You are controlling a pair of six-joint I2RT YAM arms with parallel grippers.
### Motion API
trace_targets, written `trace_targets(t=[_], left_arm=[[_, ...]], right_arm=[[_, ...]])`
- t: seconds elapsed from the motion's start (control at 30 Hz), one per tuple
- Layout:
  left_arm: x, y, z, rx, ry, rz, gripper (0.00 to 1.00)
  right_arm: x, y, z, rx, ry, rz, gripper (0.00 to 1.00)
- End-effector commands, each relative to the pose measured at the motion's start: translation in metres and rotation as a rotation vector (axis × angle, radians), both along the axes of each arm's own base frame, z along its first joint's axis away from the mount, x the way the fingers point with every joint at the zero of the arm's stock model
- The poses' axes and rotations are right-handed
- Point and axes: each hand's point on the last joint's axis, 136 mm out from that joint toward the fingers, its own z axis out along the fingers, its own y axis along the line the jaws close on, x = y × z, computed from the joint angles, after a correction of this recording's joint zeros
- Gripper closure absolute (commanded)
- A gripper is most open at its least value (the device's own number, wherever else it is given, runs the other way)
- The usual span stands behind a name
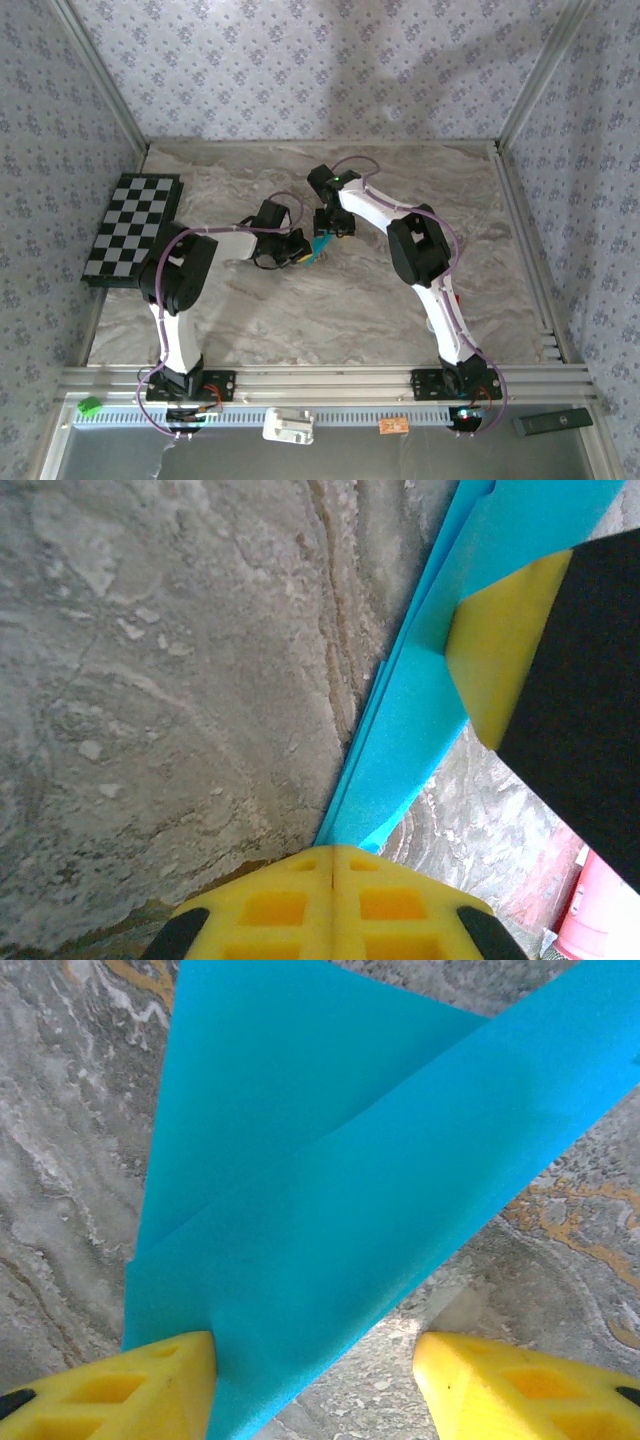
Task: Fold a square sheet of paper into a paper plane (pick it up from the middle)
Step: Fold the wing for the fifth time at the center of the table.
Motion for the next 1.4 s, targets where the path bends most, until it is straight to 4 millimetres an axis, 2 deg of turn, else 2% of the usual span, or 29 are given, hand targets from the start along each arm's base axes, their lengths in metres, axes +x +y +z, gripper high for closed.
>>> trace_targets(t=[0.0,0.27,0.67,0.97,1.37], left_arm=[[0.003,0.001,-0.001,0.029,-0.005,-0.004,0.94],[0.006,-0.009,0.029,-0.029,-0.057,-0.026,0.91],[0.004,-0.017,0.020,-0.055,-0.030,-0.037,0.89],[0.005,-0.014,0.044,-0.073,-0.092,-0.024,0.90],[0.002,-0.025,0.022,-0.087,-0.022,-0.047,0.92]], right_arm=[[-0.039,-0.051,-0.064,-0.192,0.210,-0.046,0.41],[-0.040,-0.051,-0.064,-0.192,0.214,-0.044,0.41],[-0.040,-0.051,-0.064,-0.191,0.216,-0.047,0.42],[-0.040,-0.051,-0.064,-0.192,0.216,-0.048,0.42],[-0.040,-0.051,-0.064,-0.190,0.218,-0.048,0.43]])
